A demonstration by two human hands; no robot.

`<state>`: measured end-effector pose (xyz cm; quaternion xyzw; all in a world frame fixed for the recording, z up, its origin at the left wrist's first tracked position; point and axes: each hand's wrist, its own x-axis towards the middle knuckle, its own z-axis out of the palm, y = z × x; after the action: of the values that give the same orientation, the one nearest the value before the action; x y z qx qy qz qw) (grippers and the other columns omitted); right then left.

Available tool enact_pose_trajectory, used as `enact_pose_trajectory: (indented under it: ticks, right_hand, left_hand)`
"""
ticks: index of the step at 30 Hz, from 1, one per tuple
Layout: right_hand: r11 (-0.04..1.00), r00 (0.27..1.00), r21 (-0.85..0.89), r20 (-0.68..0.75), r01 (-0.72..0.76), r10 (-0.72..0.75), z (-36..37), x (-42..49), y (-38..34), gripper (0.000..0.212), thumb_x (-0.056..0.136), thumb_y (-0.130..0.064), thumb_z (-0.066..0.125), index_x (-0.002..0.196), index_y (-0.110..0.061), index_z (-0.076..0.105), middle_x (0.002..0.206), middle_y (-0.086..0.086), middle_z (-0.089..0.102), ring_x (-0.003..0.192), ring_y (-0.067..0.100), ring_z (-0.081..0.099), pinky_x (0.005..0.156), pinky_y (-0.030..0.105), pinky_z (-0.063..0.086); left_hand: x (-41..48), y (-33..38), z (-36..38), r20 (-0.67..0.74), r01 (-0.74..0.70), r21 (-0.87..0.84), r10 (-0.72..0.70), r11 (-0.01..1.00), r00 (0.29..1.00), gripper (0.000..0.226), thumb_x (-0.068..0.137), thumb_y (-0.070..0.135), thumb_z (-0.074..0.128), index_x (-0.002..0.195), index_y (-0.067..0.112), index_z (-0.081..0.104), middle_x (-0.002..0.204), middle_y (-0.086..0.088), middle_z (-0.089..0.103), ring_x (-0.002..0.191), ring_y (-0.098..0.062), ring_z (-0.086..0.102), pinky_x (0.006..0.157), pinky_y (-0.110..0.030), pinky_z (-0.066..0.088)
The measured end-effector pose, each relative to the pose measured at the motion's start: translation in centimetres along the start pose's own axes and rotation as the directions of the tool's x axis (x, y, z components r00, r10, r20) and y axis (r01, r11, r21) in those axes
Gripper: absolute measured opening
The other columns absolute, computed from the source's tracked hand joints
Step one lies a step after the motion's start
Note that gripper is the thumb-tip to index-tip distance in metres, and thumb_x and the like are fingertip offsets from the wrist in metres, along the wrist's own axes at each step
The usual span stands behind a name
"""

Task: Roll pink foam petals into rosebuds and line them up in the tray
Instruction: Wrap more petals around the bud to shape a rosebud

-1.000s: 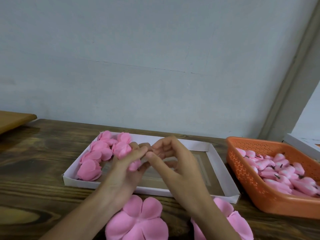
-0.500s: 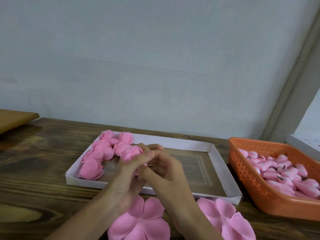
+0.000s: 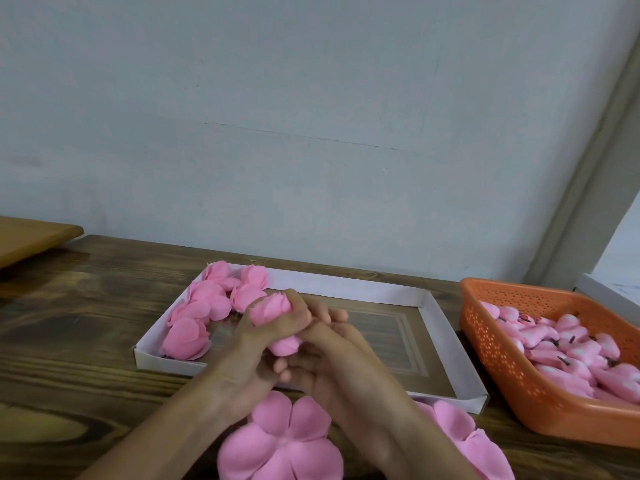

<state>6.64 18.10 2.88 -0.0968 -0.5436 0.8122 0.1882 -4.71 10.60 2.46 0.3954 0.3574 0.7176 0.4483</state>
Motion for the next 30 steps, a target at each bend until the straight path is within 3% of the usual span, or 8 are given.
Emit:
enact_pose_trajectory:
  ticks: [7,13,20,22,23,25,27,30]
  right_hand:
    - [0.911,0.963,-0.370,-0.117,0.184,-0.242,0.3,0.5,1.9,0.023,0.106,-0.022,0.053,0.123,-0.024,0.068,0.115,-0.004,0.077,0.108,0.012,0.073,0.092,0.036,0.060]
    - [0.760,0.898,-0.564,-0.068,0.325,-0.434,0.5,0.3,3.2,0.028,0.094,-0.023,0.072,0.120,-0.029,0.067,0.109,-0.006,0.077,0.099,0.013,0.074,0.086,0.035,0.061]
    - [0.992,0.995,0.109,-0.081,0.064,-0.056,1.4,0.4,1.6,0.014,0.095,-0.018,0.069,0.100,-0.006,0.070,0.081,0.017,0.068,0.065,0.022,0.067,0.060,0.027,0.056]
    - [0.998,0.994,-0.030,-0.094,0.057,-0.059,1.1,0.1,1.1,0.012,0.103,-0.020,0.063,0.099,-0.012,0.071,0.083,0.011,0.072,0.069,0.022,0.071,0.061,0.028,0.058]
    - [0.954,0.988,-0.285,-0.096,0.092,-0.124,0.4,-0.2,0.7,0.017,0.104,-0.024,0.060,0.093,-0.019,0.071,0.084,0.001,0.073,0.073,0.019,0.072,0.062,0.029,0.058]
    - [0.491,0.933,-0.864,-0.077,0.113,-0.350,-1.2,-0.5,-0.1,0.016,0.100,-0.029,0.061,0.085,-0.028,0.067,0.083,-0.014,0.073,0.076,0.010,0.071,0.067,0.034,0.057]
    - [0.092,0.844,-0.995,-0.008,0.049,-0.537,-2.2,-0.6,-0.8,0.009,0.092,-0.026,0.065,0.088,-0.033,0.067,0.084,-0.021,0.071,0.078,0.006,0.067,0.071,0.034,0.055]
    - [0.089,0.697,-0.982,0.054,0.168,-0.715,-2.0,-0.6,-1.3,0.038,0.088,-0.005,0.057,0.110,-0.034,0.068,0.106,-0.021,0.065,0.088,0.004,0.063,0.073,0.029,0.054]
  left_hand:
    - [0.6,-1.1,0.6,-0.267,-0.012,0.071,0.031,0.997,0.963,0.036,0.068,0.046,0.080,0.085,0.015,0.074,0.117,-0.016,0.075,0.101,-0.025,0.076,0.057,-0.026,0.054]
    - [0.8,-0.8,0.0,-0.281,0.046,-0.059,-0.061,0.997,0.958,0.071,0.041,0.063,0.095,0.092,0.016,0.075,0.113,-0.016,0.076,0.087,-0.022,0.074,0.065,-0.032,0.056]
    - [0.3,-0.2,-0.5,-0.083,0.043,-0.046,-0.047,0.998,0.995,0.055,0.064,0.043,0.093,0.083,0.003,0.059,0.117,-0.029,0.064,0.099,-0.033,0.071,0.072,-0.038,0.058]
    - [0.4,-0.2,-0.4,-0.106,0.008,-0.021,-0.011,1.000,0.994,0.045,0.071,0.034,0.087,0.076,0.002,0.055,0.111,-0.032,0.063,0.096,-0.033,0.072,0.068,-0.038,0.060]
    - [0.4,-0.3,-0.1,-0.122,-0.014,0.054,0.021,0.998,0.992,0.039,0.075,0.032,0.082,0.072,0.003,0.057,0.107,-0.031,0.067,0.089,-0.030,0.072,0.062,-0.035,0.059]
    - [0.7,-0.4,-0.1,-0.211,-0.095,0.328,0.171,0.940,0.962,0.030,0.082,0.026,0.078,0.064,0.008,0.063,0.082,-0.019,0.071,0.076,-0.025,0.069,0.063,-0.031,0.056]
    - [1.0,-0.7,-0.5,-0.281,-0.122,0.582,0.339,0.804,0.898,0.033,0.087,0.018,0.078,0.057,0.017,0.067,0.064,-0.010,0.069,0.068,-0.021,0.068,0.068,-0.022,0.055]
    - [1.2,-1.2,0.2,-0.299,-0.083,0.692,0.389,0.717,0.871,0.034,0.087,0.019,0.078,0.055,0.017,0.065,0.050,-0.007,0.062,0.046,-0.017,0.061,0.051,-0.026,0.051]
